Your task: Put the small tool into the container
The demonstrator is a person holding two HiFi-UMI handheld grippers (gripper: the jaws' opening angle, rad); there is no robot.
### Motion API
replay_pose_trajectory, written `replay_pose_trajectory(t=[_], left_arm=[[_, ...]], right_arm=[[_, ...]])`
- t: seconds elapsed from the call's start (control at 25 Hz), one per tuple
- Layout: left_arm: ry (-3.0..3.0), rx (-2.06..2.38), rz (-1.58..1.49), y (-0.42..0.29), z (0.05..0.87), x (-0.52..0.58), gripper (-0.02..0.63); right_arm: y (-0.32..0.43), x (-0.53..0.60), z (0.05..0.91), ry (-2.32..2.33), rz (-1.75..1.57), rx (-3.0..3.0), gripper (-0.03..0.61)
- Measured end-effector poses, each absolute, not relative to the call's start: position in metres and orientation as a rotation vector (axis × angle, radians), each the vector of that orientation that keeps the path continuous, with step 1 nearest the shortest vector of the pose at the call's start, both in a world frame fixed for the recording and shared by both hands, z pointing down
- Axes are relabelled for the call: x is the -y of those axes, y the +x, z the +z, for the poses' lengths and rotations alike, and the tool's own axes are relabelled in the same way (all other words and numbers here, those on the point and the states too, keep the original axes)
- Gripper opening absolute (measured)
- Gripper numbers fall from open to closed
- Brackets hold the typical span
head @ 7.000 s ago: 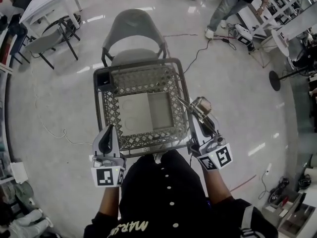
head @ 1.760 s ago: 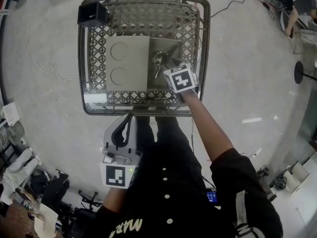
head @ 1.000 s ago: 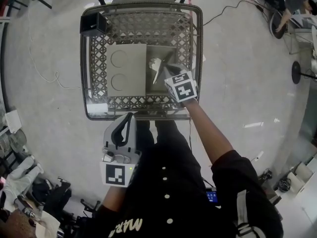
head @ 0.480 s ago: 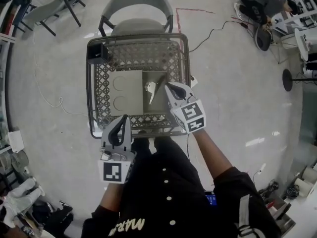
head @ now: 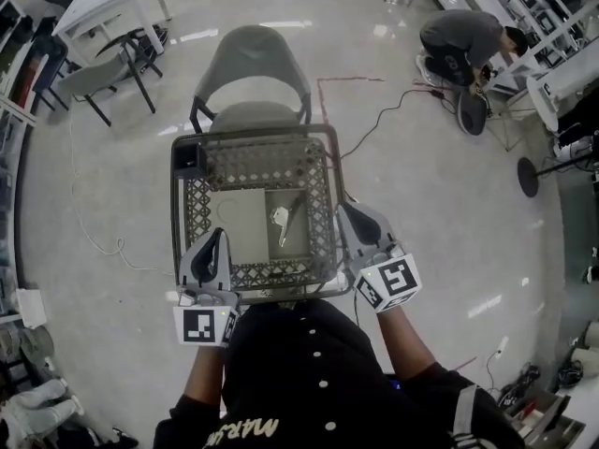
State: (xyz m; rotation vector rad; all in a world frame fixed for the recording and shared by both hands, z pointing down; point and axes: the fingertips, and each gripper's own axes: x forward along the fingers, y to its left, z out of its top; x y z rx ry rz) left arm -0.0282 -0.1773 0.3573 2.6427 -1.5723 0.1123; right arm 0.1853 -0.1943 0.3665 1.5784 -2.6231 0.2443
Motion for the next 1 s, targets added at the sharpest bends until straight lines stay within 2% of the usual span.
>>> replay_pose_trajectory(t=[0.44, 1.0], left_arm=[[2.697, 1.64, 0.061, -0.047, 0.321, 0.181, 0.026], [2.691, 1.705, 0.085, -0.06, 0.319, 0.165, 0.026]], right_arm=[[0.234, 0.17, 0.297, 1.858, -0.016, 2.585, 0.014], [0.264, 0.158, 0.282, 2.014, -0.099, 2.516, 0.014]])
